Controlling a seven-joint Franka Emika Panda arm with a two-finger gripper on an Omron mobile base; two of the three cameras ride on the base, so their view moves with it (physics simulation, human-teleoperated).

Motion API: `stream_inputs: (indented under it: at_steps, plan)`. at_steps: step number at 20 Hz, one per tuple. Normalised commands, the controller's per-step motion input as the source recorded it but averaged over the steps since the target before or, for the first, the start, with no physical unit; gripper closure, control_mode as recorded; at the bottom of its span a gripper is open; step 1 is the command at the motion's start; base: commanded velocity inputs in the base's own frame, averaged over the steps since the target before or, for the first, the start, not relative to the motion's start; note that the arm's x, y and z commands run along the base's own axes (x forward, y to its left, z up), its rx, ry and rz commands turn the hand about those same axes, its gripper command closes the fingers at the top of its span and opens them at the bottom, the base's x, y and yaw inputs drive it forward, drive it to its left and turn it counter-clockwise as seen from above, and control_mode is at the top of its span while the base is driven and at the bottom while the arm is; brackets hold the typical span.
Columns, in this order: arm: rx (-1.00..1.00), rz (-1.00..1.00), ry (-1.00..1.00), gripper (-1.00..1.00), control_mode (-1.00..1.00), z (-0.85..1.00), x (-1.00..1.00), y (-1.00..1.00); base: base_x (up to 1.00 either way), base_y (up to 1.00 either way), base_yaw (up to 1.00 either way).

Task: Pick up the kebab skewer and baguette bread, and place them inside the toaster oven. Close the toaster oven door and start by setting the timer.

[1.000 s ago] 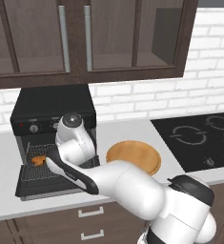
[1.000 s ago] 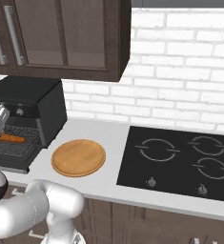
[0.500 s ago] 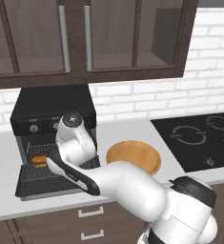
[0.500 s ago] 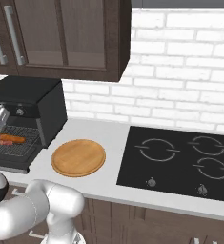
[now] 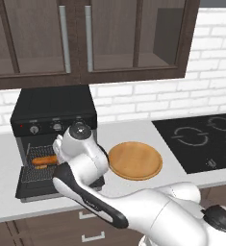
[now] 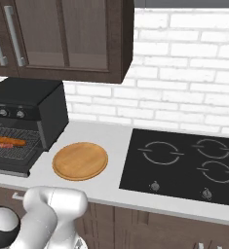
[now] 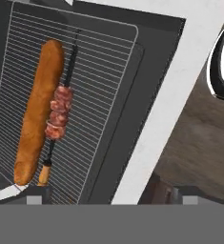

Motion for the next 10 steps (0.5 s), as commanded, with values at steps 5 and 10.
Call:
stream_inputs:
  at_steps: [5, 10]
  plan:
    - [-0.15, 0.46, -0.11, -1.00, -1.00, 0.00, -0.36, 0.00, 0.00, 0.00, 0.00]
    - [-0.24, 0.16, -0.20, -1.00, -1.00, 0.02, -0.03, 0.01, 0.00, 0.00, 0.00]
